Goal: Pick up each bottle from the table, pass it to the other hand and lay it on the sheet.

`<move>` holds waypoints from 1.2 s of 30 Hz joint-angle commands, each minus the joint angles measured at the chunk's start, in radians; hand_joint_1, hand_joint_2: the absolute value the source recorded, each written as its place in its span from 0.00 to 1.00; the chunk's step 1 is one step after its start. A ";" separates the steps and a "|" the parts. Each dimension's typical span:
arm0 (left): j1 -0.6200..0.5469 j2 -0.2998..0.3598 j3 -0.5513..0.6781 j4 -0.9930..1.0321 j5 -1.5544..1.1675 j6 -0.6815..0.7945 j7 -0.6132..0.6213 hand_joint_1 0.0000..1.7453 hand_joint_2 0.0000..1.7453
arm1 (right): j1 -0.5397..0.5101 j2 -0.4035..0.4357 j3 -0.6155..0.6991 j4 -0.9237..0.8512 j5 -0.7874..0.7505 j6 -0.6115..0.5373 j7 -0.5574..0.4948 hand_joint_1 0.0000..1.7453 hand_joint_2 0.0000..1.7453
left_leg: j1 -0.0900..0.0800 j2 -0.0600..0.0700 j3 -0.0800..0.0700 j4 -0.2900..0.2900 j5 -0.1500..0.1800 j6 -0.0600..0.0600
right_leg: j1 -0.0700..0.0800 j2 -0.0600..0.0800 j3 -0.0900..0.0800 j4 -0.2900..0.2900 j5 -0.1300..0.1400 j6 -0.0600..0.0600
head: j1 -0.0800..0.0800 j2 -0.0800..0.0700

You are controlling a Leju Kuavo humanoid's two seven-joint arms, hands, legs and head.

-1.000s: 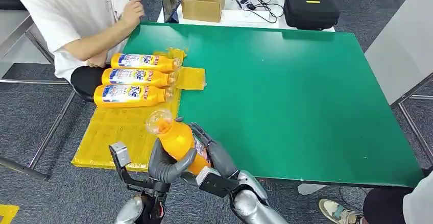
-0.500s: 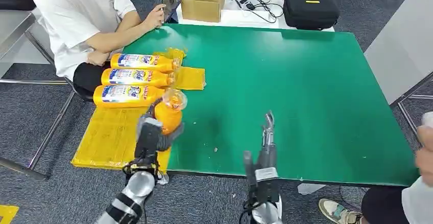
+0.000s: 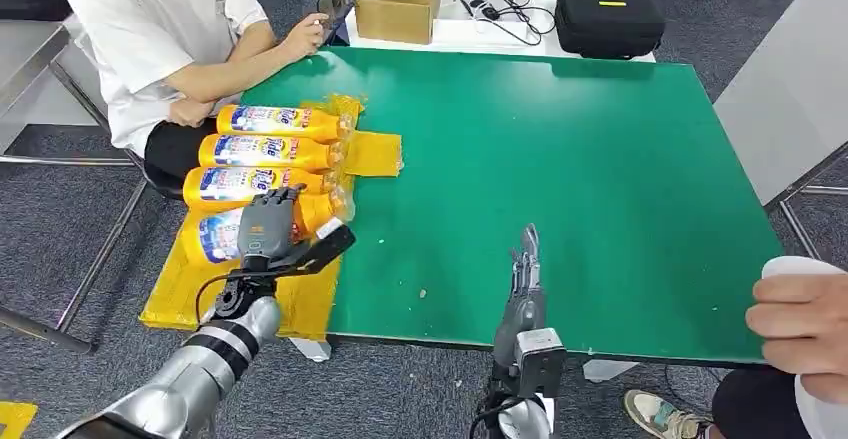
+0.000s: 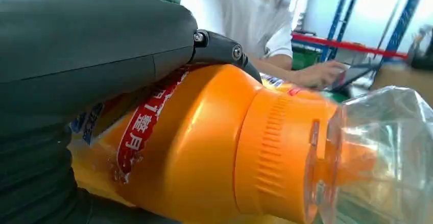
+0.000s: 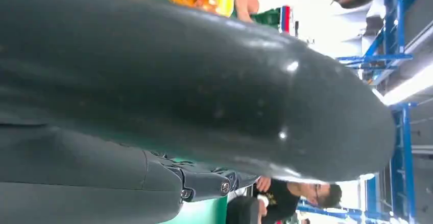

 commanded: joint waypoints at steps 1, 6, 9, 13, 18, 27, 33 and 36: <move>-0.086 0.033 -0.088 0.253 -0.089 -0.021 0.034 1.00 1.00 | -0.052 0.013 -0.028 0.092 -0.009 0.015 0.004 0.00 0.00 | 0.001 0.001 0.002 -0.001 -0.001 -0.001 | 0.001 0.001 0.002 -0.001 0.000 -0.001 | 0.000 0.000; -0.083 0.021 -0.073 0.277 -0.091 -0.109 0.041 1.00 1.00 | -0.056 0.012 -0.023 0.113 -0.012 0.031 0.010 0.00 0.00 | 0.001 0.001 0.004 0.000 -0.001 -0.001 | 0.001 0.000 0.004 -0.001 -0.001 -0.002 | 0.000 0.000; -0.066 0.007 -0.017 0.279 -0.035 -0.205 0.019 0.85 1.00 | -0.058 0.017 -0.044 0.141 -0.015 0.044 0.012 0.00 0.00 | 0.001 0.002 0.005 -0.001 -0.001 -0.001 | 0.001 0.002 0.005 -0.002 0.000 -0.002 | 0.000 0.000; -0.041 -0.006 0.049 0.234 0.066 -0.293 -0.049 0.00 1.00 | -0.056 0.021 -0.062 0.155 -0.019 0.057 0.012 0.00 0.00 | 0.001 0.003 0.009 -0.002 -0.001 -0.001 | 0.001 0.002 0.009 -0.002 0.000 -0.002 | 0.000 0.000; -0.027 -0.016 0.073 0.189 0.128 -0.331 -0.085 0.00 1.00 | -0.052 0.023 -0.063 0.155 -0.021 0.061 0.012 0.00 0.00 | 0.000 0.002 0.013 -0.002 0.000 -0.001 | 0.000 0.002 0.012 -0.002 0.000 -0.002 | 0.000 0.000; 0.010 -0.004 0.074 0.062 0.298 -0.477 -0.148 0.00 1.00 | -0.054 0.020 -0.056 0.168 -0.018 0.064 0.010 0.00 0.00 | 0.000 -0.002 0.014 -0.002 -0.001 -0.001 | 0.000 -0.001 0.015 -0.002 -0.001 -0.002 | 0.000 0.000; 0.047 0.043 0.028 -0.067 0.383 -0.526 -0.187 0.00 0.00 | -0.065 0.014 -0.050 0.187 -0.015 0.079 0.009 0.00 0.00 | 0.000 -0.002 0.013 -0.002 -0.001 -0.001 | 0.000 0.000 0.014 -0.001 0.000 -0.002 | 0.000 0.000; 0.068 0.050 0.036 -0.148 0.469 -0.524 -0.218 0.00 0.00 | -0.066 0.011 -0.046 0.190 -0.006 0.086 0.008 0.00 0.00 | 0.000 -0.002 0.013 -0.002 0.000 -0.001 | 0.000 -0.001 0.014 -0.001 -0.001 -0.002 | 0.000 0.000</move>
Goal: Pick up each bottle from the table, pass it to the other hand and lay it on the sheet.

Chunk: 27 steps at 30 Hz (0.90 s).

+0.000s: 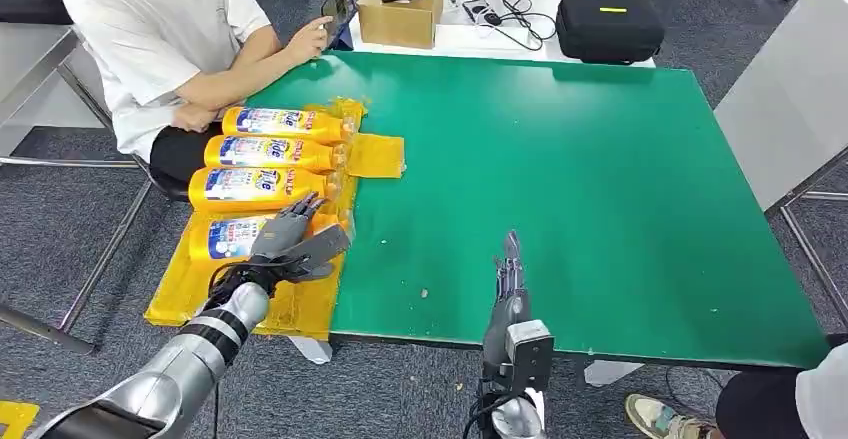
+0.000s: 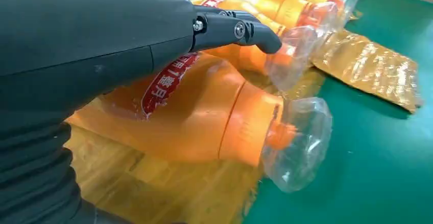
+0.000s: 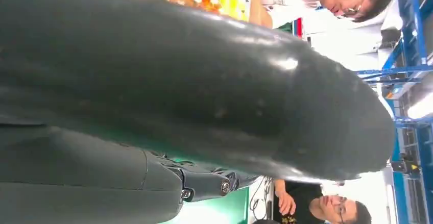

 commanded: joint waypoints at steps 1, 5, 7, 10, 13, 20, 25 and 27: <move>0.113 0.044 -0.011 -0.232 0.212 -0.045 -0.113 0.00 0.00 | -0.048 -0.018 -0.007 0.087 0.010 0.024 -0.002 0.00 0.00 | 0.000 0.002 0.001 -0.001 -0.001 -0.001 | 0.001 0.002 0.001 -0.001 0.000 -0.001 | 0.000 0.000; 0.141 0.049 -0.004 -0.292 0.244 -0.045 -0.118 0.00 1.00 | -0.050 -0.018 -0.005 0.089 0.012 0.026 -0.006 0.00 0.00 | 0.002 0.005 0.001 0.000 -0.002 -0.001 | 0.002 0.003 0.000 -0.001 0.000 -0.002 | 0.000 0.000; 0.145 0.050 -0.005 -0.298 0.245 -0.045 -0.116 0.00 1.00 | -0.050 -0.017 -0.005 0.090 0.013 0.025 -0.006 0.00 0.00 | 0.001 0.003 -0.002 0.000 -0.001 -0.001 | 0.001 0.002 -0.003 0.000 0.000 -0.001 | 0.000 0.000; 0.152 0.046 0.002 -0.309 0.261 -0.037 -0.125 0.00 1.00 | -0.049 -0.017 -0.005 0.088 0.013 0.024 -0.006 0.00 0.00 | 0.001 0.004 -0.004 0.000 -0.001 -0.001 | 0.001 0.002 -0.005 0.000 0.000 -0.002 | 0.000 0.000; 0.214 0.041 0.023 -0.418 0.319 0.018 -0.198 0.00 1.00 | -0.044 -0.020 0.000 0.086 0.015 0.034 -0.005 0.00 0.00 | 0.001 0.004 -0.005 0.000 -0.001 -0.001 | 0.001 0.002 -0.007 0.000 0.000 -0.001 | 0.000 0.000; 0.413 -0.082 0.062 -0.669 0.519 0.064 -0.330 0.00 1.00 | 0.021 -0.101 0.066 -0.074 0.093 0.033 -0.019 0.00 1.00 | 0.001 0.004 -0.004 0.000 -0.003 -0.001 | 0.001 0.001 -0.005 -0.001 -0.002 -0.001 | 0.000 0.000; 0.542 -0.132 0.002 -0.771 0.541 0.172 -0.421 0.00 1.00 | 0.064 -0.142 0.098 -0.146 0.139 -0.022 -0.019 0.00 1.00 | 0.000 0.004 -0.006 0.000 -0.002 0.000 | 0.000 0.001 -0.008 -0.002 -0.001 -0.001 | 0.000 0.000; 0.605 -0.153 -0.030 -0.797 0.626 0.138 -0.435 0.00 1.00 | 0.083 -0.157 0.091 -0.130 -0.016 0.178 -0.019 0.00 1.00 | 0.000 0.004 -0.006 0.000 -0.003 0.000 | 0.000 0.001 -0.008 -0.002 -0.001 -0.001 | 0.000 0.000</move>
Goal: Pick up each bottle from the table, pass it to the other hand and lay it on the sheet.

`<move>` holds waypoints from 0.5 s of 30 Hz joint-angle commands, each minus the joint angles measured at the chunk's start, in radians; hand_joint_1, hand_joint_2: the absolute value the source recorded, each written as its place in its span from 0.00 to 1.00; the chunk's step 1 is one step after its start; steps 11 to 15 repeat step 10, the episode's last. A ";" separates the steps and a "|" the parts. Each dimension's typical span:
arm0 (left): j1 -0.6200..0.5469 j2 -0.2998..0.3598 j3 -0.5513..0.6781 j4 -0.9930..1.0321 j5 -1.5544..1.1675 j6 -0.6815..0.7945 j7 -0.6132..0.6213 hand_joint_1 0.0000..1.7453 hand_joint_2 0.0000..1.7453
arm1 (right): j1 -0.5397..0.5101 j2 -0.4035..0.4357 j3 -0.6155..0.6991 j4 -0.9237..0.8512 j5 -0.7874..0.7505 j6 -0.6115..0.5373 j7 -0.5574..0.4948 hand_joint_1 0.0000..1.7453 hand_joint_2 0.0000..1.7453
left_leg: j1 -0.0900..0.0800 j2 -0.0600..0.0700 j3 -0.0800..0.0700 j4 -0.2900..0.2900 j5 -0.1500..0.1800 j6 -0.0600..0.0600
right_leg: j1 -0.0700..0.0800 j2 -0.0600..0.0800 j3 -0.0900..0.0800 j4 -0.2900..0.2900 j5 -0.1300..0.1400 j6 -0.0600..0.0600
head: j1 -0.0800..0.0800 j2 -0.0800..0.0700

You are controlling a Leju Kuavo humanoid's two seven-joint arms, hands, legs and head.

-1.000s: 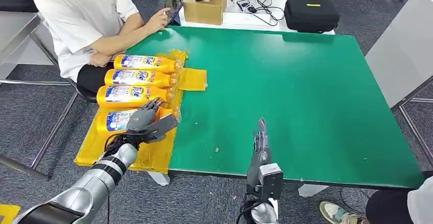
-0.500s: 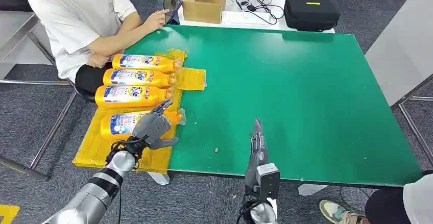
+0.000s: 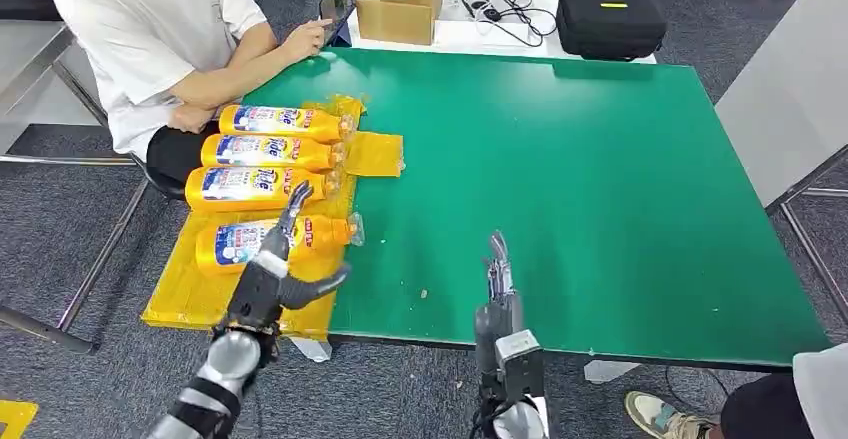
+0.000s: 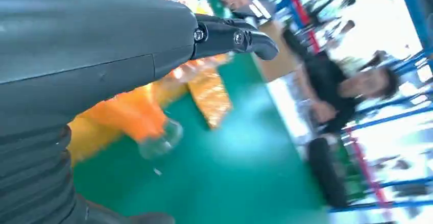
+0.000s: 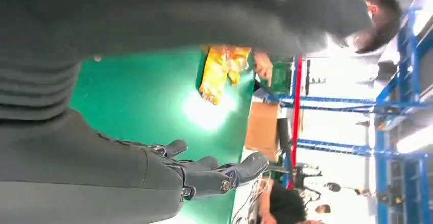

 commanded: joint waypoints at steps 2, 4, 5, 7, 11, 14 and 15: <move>0.242 -0.078 -0.124 -0.162 0.192 -0.007 -0.079 0.00 1.00 | 0.099 -0.106 0.015 -0.148 -0.118 0.175 -0.008 0.00 1.00 | 0.001 0.001 0.005 -0.001 -0.003 -0.001 | 0.001 0.000 0.005 -0.002 -0.002 -0.002 | 0.000 0.000; 0.244 -0.073 -0.149 -0.140 0.222 -0.001 -0.097 0.00 1.00 | 0.113 -0.098 -0.003 -0.166 -0.117 0.175 -0.008 0.00 1.00 | 0.000 0.000 0.003 -0.001 -0.002 0.000 | 0.000 -0.001 0.003 -0.001 -0.001 -0.001 | 0.000 0.000; 0.244 -0.073 -0.149 -0.140 0.222 -0.001 -0.097 0.00 1.00 | 0.113 -0.098 -0.003 -0.166 -0.117 0.175 -0.008 0.00 1.00 | 0.000 0.000 0.004 -0.001 -0.003 -0.001 | 0.001 -0.001 0.004 -0.001 -0.002 -0.002 | 0.000 0.000; 0.231 -0.070 -0.148 -0.130 0.226 0.001 -0.099 0.00 1.00 | 0.109 -0.095 -0.004 -0.162 -0.116 0.176 -0.008 0.00 1.00 | 0.001 0.000 0.001 0.000 -0.002 -0.002 | 0.001 -0.001 0.000 -0.001 -0.001 -0.001 | 0.000 0.000; 0.228 -0.069 -0.147 -0.129 0.228 0.001 -0.099 0.00 1.00 | 0.107 -0.093 -0.004 -0.159 -0.116 0.176 -0.008 0.00 1.00 | 0.001 0.001 0.001 0.000 -0.002 -0.002 | 0.001 -0.001 0.000 -0.001 -0.001 -0.001 | 0.000 0.000; 0.228 -0.069 -0.147 -0.129 0.228 0.001 -0.099 0.00 1.00 | 0.107 -0.093 -0.004 -0.159 -0.116 0.176 -0.008 0.00 1.00 | 0.001 0.001 0.001 0.000 -0.002 -0.002 | 0.001 -0.001 0.000 -0.001 -0.001 -0.001 | 0.000 0.000; 0.228 -0.069 -0.147 -0.129 0.228 0.001 -0.099 0.00 1.00 | 0.107 -0.093 -0.004 -0.159 -0.116 0.176 -0.008 0.00 1.00 | 0.001 0.001 0.001 0.000 -0.002 -0.002 | 0.001 -0.001 0.000 -0.001 -0.001 -0.001 | 0.000 0.000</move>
